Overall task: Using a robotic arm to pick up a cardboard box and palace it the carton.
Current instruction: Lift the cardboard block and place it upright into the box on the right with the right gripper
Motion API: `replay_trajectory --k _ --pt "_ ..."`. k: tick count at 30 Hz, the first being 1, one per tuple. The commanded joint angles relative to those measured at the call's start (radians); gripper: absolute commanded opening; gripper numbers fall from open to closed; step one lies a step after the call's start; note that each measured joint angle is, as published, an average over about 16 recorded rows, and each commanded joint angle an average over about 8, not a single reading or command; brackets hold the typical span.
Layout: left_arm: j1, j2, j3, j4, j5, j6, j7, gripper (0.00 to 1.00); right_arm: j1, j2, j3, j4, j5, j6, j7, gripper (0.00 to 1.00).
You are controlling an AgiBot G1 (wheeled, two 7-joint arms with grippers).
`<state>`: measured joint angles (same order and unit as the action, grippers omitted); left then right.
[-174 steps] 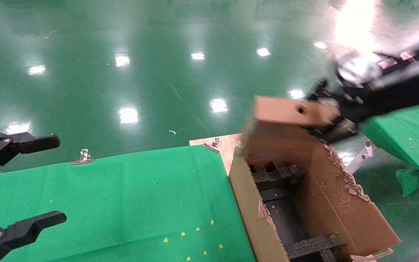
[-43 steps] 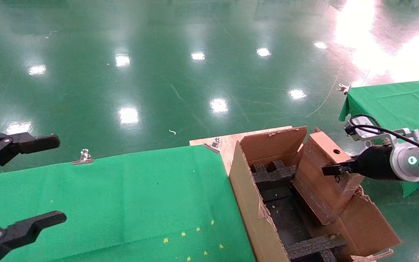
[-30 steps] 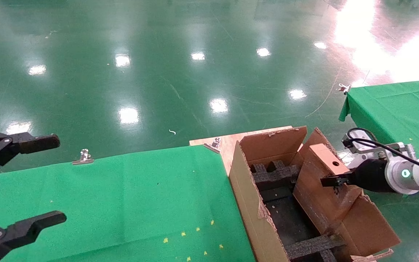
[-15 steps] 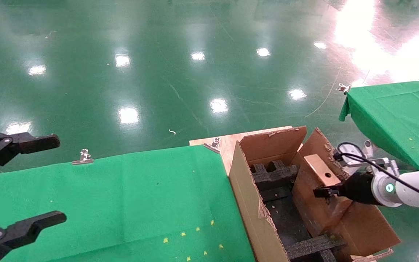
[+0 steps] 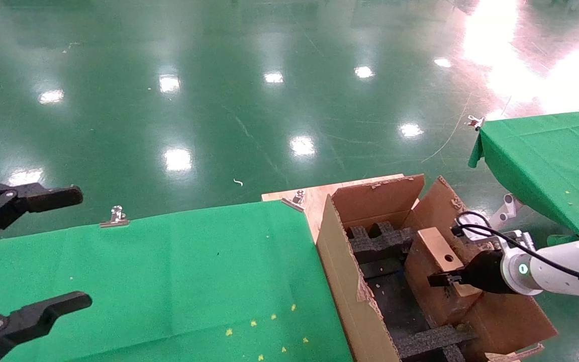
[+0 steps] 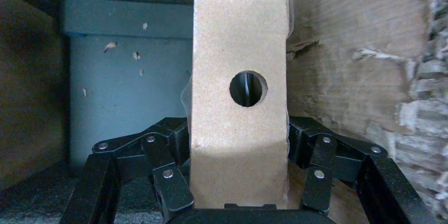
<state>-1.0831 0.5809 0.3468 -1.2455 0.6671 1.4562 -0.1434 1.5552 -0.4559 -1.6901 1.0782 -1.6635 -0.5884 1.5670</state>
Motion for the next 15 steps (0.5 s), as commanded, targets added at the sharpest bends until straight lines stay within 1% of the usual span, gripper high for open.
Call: replay_trajectory --k 1,10,11,15 --pt "0.000 0.000 0.000 0.000 0.000 0.000 0.000 1.00 -0.007 -0.011 -0.001 -0.021 0.015 -0.004 -0.013 0.00" --pt "0.000 0.000 0.000 0.000 0.000 0.000 0.000 1.00 -0.033 -0.056 0.003 -0.107 0.079 -0.018 -0.089 0.01" --pt "0.000 0.000 0.000 0.000 0.000 0.000 0.000 1.00 -0.034 -0.058 0.004 -0.112 0.084 -0.020 -0.095 0.06" --pt "0.000 0.000 0.000 0.000 0.000 0.000 0.000 1.00 -0.037 -0.066 0.009 -0.129 0.107 -0.030 -0.118 0.56"
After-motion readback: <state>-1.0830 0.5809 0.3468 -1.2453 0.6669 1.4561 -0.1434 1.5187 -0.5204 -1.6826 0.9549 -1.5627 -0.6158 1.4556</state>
